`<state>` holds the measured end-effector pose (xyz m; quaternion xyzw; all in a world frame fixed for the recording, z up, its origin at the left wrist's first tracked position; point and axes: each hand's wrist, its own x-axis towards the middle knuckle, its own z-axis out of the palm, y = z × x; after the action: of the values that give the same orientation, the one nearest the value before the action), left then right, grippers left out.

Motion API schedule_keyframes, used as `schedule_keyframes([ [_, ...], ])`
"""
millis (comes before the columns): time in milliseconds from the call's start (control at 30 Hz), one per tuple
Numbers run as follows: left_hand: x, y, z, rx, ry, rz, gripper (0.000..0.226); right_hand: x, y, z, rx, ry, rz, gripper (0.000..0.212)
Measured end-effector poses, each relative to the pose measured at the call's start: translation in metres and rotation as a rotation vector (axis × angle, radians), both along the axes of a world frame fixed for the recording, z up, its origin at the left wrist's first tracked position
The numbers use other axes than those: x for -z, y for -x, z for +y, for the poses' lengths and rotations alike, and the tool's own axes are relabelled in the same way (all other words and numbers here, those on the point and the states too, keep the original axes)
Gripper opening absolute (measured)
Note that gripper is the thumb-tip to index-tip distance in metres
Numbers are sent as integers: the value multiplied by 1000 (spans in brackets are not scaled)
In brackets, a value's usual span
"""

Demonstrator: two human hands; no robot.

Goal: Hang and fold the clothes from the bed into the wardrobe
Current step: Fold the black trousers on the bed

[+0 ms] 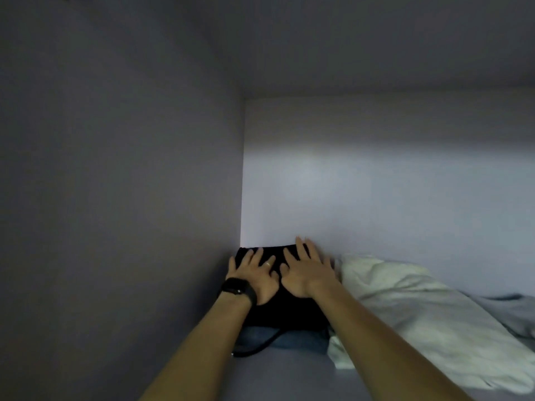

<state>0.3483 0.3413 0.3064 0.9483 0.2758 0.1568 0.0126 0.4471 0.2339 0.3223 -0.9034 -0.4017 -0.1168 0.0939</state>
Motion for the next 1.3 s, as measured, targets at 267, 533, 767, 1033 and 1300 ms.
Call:
schedule_keyframes([
  [267, 24, -16, 23, 13, 141, 11, 57, 30, -31, 15, -38, -111, 333, 62],
  [533, 11, -2, 10, -14, 77, 9, 56, 17, 0, -13, -60, -227, 322, 58],
  [767, 20, 55, -87, 191, 63, -296, 55, 28, 93, -152, -123, -470, 121, 57],
  [1033, 93, 98, -313, 819, -98, -373, 46, 128, 220, -385, 321, -636, -123, 51],
  [1300, 222, 223, -610, 1655, 141, -193, 38, 274, 472, -636, 1198, -683, -116, 46],
])
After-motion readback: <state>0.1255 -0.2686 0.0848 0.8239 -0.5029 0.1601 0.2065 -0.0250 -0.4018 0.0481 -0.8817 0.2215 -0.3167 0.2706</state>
